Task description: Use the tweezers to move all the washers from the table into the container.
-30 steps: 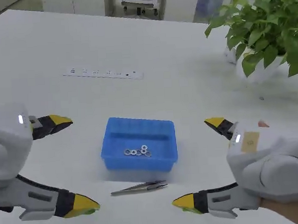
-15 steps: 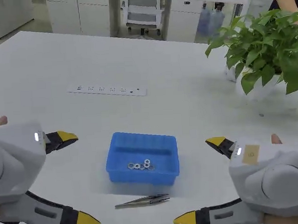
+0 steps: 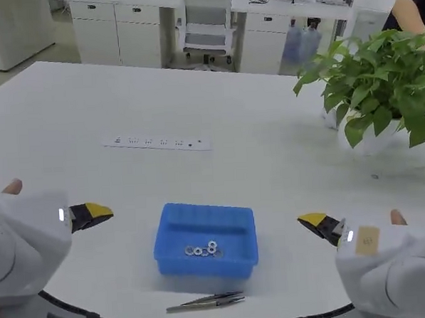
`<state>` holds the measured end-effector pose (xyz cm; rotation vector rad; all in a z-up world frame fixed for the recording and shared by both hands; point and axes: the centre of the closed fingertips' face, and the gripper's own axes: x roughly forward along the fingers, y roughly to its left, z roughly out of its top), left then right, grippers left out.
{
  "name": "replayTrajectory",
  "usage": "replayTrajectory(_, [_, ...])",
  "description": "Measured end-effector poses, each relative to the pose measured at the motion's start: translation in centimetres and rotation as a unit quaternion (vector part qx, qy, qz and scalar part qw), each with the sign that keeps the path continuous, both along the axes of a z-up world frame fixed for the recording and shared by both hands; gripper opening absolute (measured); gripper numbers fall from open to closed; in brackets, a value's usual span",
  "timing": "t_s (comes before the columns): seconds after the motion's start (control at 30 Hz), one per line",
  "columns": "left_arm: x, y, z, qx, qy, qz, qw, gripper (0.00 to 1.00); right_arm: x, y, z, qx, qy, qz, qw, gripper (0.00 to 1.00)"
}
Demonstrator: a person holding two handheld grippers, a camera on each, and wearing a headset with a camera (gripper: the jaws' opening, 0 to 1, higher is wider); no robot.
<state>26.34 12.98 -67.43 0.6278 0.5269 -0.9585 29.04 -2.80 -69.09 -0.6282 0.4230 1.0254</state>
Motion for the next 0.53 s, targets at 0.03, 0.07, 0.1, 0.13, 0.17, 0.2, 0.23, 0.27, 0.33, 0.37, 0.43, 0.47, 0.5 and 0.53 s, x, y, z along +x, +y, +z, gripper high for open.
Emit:
replayTrajectory(0.03, [-0.07, -0.03, 0.0, 0.0, 0.002, -0.001, 1.0, 0.97, -0.04, -0.02, 0.03, 0.0, 0.0, 0.0, 1.0, 1.0])
replayTrajectory(0.07, [-0.16, 0.02, -0.06, 0.003, 0.005, 0.0, 1.0, 0.97, -0.08, -0.03, 0.08, 0.001, 0.001, 0.0, 1.0, 1.0])
replayTrajectory(0.1, [-0.21, 0.07, -0.11, 0.006, 0.006, 0.0, 1.0, 0.97, -0.16, 0.01, 0.13, 0.004, 0.001, 0.001, 1.0, 1.0])
replayTrajectory(0.13, [-0.28, 0.09, -0.18, 0.008, 0.008, 0.0, 0.9999, 0.97, -0.18, 0.0, 0.12, 0.004, 0.002, 0.001, 1.0, 1.0])
replayTrajectory(0.17, [-0.34, 0.13, -0.24, 0.01, 0.01, 0.001, 0.9999, 0.97, -0.21, -0.03, 0.11, 0.003, 0.002, 0.0, 1.0, 1.0])
replayTrajectory(0.2, [-0.39, 0.14, -0.26, 0.011, 0.01, 0.001, 0.9999, 0.97, -0.23, -0.08, 0.09, 0.002, 0.002, 0.001, 1.0, 1.0])
replayTrajectory(0.23, [-0.45, 0.12, -0.26, 0.011, 0.011, 0.001, 0.9999, 0.97, -0.28, -0.13, 0.08, 0.002, 0.003, 0.001, 1.0, 1.0])
replayTrajectory(0.27, [-0.49, 0.12, -0.24, 0.011, 0.011, 0.002, 0.9999, 0.97, -0.31, -0.16, 0.07, 0.002, 0.003, 0.001, 1.0, 1.0])
replayTrajectory(0.33, [-0.6, 0.09, -0.2, 0.01, 0.014, 0.002, 0.9999, 0.97, -0.38, -0.26, 0.02, 0.002, 0.005, 0.0, 1.0, 1.0])
replayTrajectory(0.37, [-0.67, 0.06, -0.2, 0.01, 0.015, 0.002, 0.9998, 0.96, -0.44, -0.27, -0.02, 0.002, 0.006, 0.001, 1.0, 1.0])
replayTrajectory(0.43, [-0.79, 0.05, -0.22, 0.011, 0.019, 0.002, 0.9998, 0.96, -0.61, -0.33, -0.16, 0.0, 0.009, 0.004, 1.0, 1.0])
replayTrajectory(0.47, [-0.87, 0.06, -0.26, 0.012, 0.021, 0.002, 0.9997, 0.95, -0.69, -0.37, -0.24, -0.001, 0.01, 0.004, 0.9999, 1.0])
replayTrajectory(0.5, [-0.95, 0.14, -0.32, 0.015, 0.023, 0.002, 0.9996, 0.95, -0.71, -0.39, -0.26, -0.002, 0.01, 0.004, 0.9999, 1.0])
replayTrajectory(0.53, [-0.98, 0.19, -0.33, 0.017, 0.023, 0.001, 0.9996, 0.95, -0.75, -0.43, -0.28, -0.003, 0.01, 0.005, 0.9999, 1.0])
